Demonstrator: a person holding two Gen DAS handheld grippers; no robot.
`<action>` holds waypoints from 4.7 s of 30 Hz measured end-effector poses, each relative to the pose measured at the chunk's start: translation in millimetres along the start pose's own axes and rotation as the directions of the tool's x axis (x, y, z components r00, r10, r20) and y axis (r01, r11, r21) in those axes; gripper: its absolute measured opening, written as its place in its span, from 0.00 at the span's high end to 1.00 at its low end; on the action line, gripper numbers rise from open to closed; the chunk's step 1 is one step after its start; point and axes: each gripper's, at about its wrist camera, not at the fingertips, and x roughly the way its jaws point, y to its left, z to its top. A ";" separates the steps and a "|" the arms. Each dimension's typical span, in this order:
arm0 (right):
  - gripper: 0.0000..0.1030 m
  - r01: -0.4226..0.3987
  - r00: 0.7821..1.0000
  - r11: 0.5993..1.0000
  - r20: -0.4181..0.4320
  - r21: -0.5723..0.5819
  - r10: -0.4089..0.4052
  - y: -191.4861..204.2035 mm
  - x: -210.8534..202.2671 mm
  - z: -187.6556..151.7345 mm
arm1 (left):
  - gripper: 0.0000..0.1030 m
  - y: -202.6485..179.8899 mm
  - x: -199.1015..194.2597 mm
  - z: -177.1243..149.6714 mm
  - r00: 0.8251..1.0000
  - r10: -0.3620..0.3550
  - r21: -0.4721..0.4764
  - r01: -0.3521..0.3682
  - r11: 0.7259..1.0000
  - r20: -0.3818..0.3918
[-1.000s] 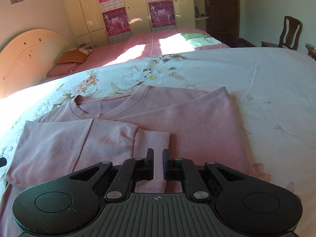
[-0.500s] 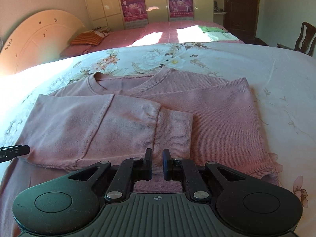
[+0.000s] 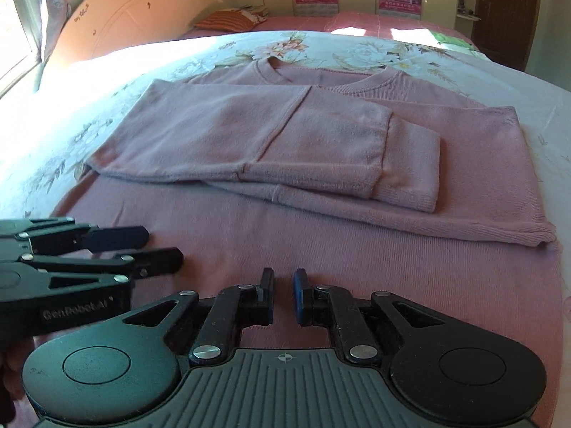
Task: Fold small clothes
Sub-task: 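Move both grippers down to the ribbed hem of the sweatshirt, then grasp the ribbed hem with both grippers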
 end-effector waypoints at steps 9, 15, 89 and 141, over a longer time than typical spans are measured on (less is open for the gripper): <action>0.91 0.037 0.999 0.998 0.027 0.048 -0.039 -43.9 -48.3 -41.0 | 0.60 21.6 -50.7 -35.7 0.990 0.136 -0.156 -0.139 0.978 -0.033; 0.91 -0.130 0.990 0.991 0.050 -0.010 0.131 0.8 -50.9 -41.1 | 0.57 -38.9 -54.4 -39.3 0.999 0.038 -0.112 -0.038 0.993 0.000; 0.32 0.306 0.950 0.878 -0.059 0.368 -0.306 -42.7 -152.7 -179.2 | 0.39 59.4 -141.1 -142.4 0.988 0.142 -0.190 -0.151 0.970 -0.062; 0.88 -0.130 0.979 0.862 0.203 0.490 0.032 -84.4 -178.6 -49.5 | 0.86 84.8 -145.3 -18.0 0.970 -0.115 -0.308 0.179 0.934 0.214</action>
